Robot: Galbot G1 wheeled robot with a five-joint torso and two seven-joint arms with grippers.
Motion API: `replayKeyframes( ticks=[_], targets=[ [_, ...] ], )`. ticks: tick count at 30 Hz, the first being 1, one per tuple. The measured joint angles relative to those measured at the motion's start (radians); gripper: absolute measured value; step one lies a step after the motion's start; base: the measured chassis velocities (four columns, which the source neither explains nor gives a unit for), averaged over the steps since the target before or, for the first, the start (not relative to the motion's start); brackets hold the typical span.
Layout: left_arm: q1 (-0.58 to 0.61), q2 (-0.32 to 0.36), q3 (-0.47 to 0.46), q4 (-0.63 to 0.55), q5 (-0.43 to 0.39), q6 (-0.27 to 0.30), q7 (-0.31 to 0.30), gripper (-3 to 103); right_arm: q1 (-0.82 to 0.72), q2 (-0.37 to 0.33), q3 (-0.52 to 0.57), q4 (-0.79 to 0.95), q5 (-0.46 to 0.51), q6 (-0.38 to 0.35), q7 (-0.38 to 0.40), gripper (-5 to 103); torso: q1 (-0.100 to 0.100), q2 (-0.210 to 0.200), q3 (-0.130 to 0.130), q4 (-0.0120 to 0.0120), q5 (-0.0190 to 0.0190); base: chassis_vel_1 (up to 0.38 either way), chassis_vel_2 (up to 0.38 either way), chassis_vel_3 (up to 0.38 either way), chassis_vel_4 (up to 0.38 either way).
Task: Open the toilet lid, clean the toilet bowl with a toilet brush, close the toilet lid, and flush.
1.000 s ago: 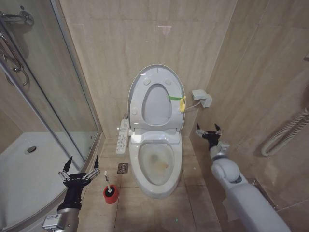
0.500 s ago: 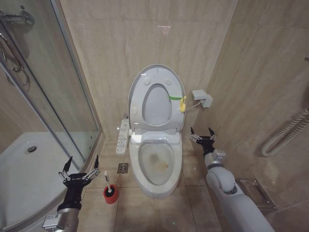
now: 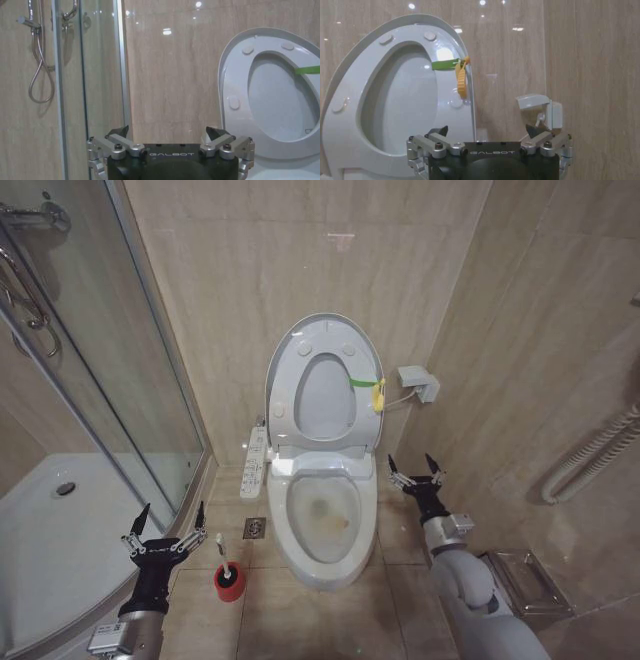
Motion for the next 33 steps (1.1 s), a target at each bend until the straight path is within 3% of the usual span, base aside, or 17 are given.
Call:
replayKeyframes(
  ticks=[21,33],
  targets=[
    [0.000,0.000,0.000,0.000,0.000,0.000,0.000,100,-0.131,0.112,0.030,0.118,-0.062,-0.007,0.018,100,0.000,0.000,0.000,0.0000,0.0000,0.000,0.000,0.000,0.000],
    [0.000,0.000,0.000,0.000,0.000,0.000,0.000,100,-0.159,0.111,0.041,0.136,-0.059,-0.008,0.023,100,0.000,0.000,0.000,0.0000,0.0001,0.000,0.000,0.000,0.000]
  ],
)
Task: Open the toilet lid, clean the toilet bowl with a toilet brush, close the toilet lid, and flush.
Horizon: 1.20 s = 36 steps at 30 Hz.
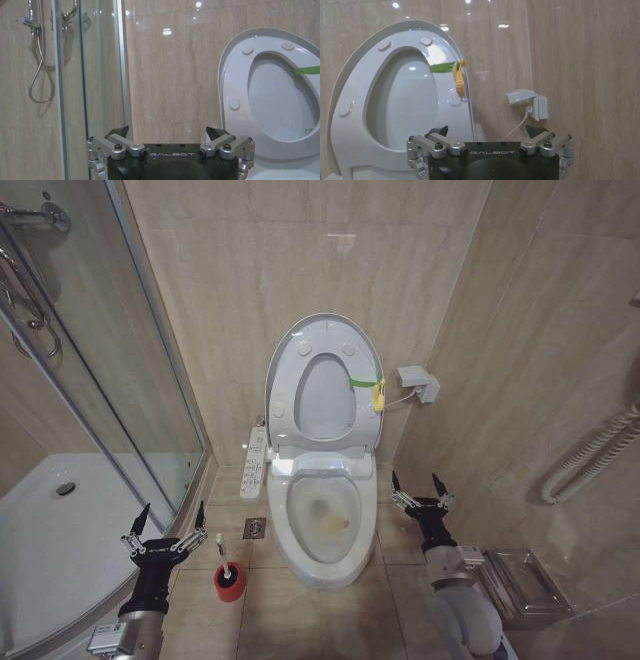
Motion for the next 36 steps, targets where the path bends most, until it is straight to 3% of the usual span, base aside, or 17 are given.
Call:
replayKeyframes(
  ticks=[36],
  targets=[
    [0.000,0.000,0.000,0.000,0.000,0.000,0.000,100,0.016,0.002,-0.009,-0.008,0.002,-0.011,0.001,100,0.000,0.000,0.000,0.0000,0.0000,0.000,0.000,0.000,0.000]
  ],
)
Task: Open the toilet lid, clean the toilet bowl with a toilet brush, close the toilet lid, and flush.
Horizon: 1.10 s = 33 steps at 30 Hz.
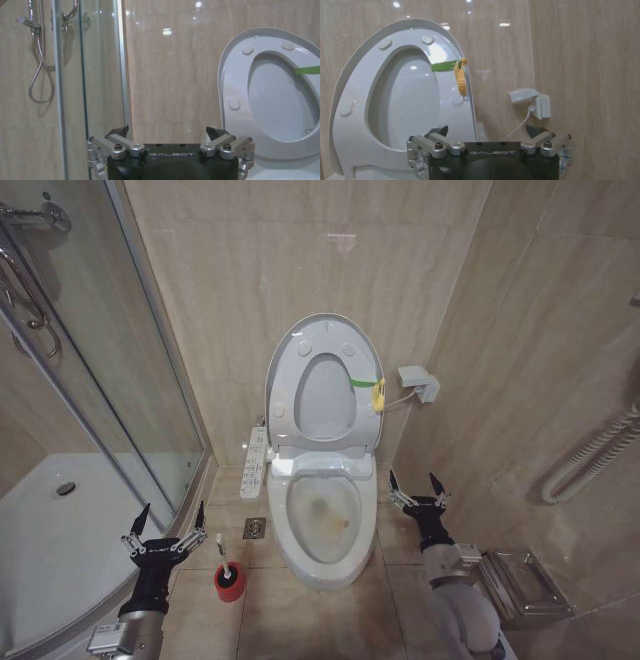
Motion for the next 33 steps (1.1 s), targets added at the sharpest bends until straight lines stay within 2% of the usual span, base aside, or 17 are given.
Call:
replayKeyframes(
  ticks=[33],
  targets=[
    [0.000,0.000,0.000,0.000,0.000,0.000,0.000,100,0.000,0.000,0.000,-0.001,0.000,0.000,0.000,100,0.000,0.000,0.000,0.0000,0.0000,0.000,0.000,0.000,0.000]
  ],
)
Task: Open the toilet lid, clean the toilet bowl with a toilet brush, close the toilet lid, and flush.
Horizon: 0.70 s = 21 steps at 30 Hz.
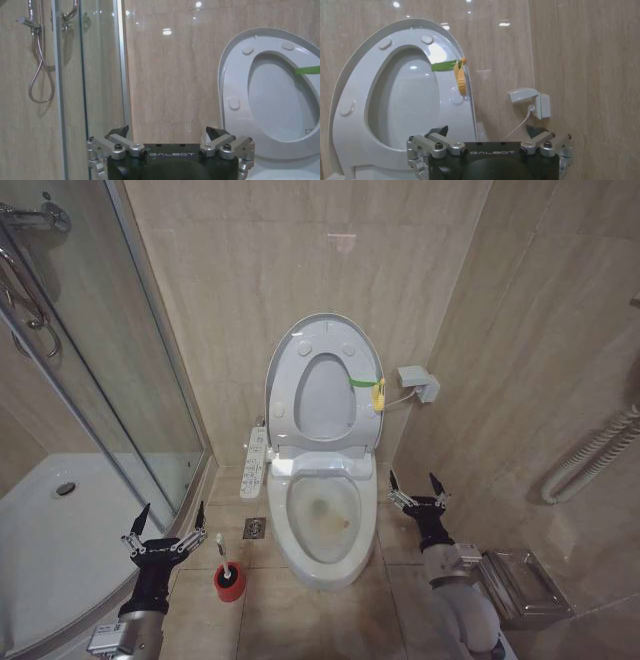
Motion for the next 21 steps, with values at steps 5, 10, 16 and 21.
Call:
replayKeyframes(
  ticks=[5,10,16,21],
  targets=[
    [0.000,0.000,0.000,0.000,0.000,0.000,0.000,100,0.000,0.000,0.000,0.000,0.000,0.000,0.000,100,0.000,0.000,0.000,0.0000,0.0000,0.000,0.000,0.000,0.000],
    [0.000,0.000,0.000,0.000,0.000,0.000,0.000,100,0.000,0.000,0.000,0.000,0.000,0.000,0.000,100,0.000,0.000,0.000,0.0000,0.0000,0.000,0.000,0.000,0.000],
    [0.000,0.000,0.000,0.000,0.000,0.000,0.000,100,0.000,0.000,0.000,0.000,0.000,0.000,0.000,100,0.000,0.000,0.000,0.0000,0.0000,0.000,0.000,0.000,0.000],
    [0.000,0.000,0.000,0.000,0.000,0.000,0.000,100,0.000,0.000,0.000,0.000,0.000,0.000,0.000,100,0.000,0.000,0.000,0.0000,0.0000,0.000,0.000,0.000,0.000]
  ],
)
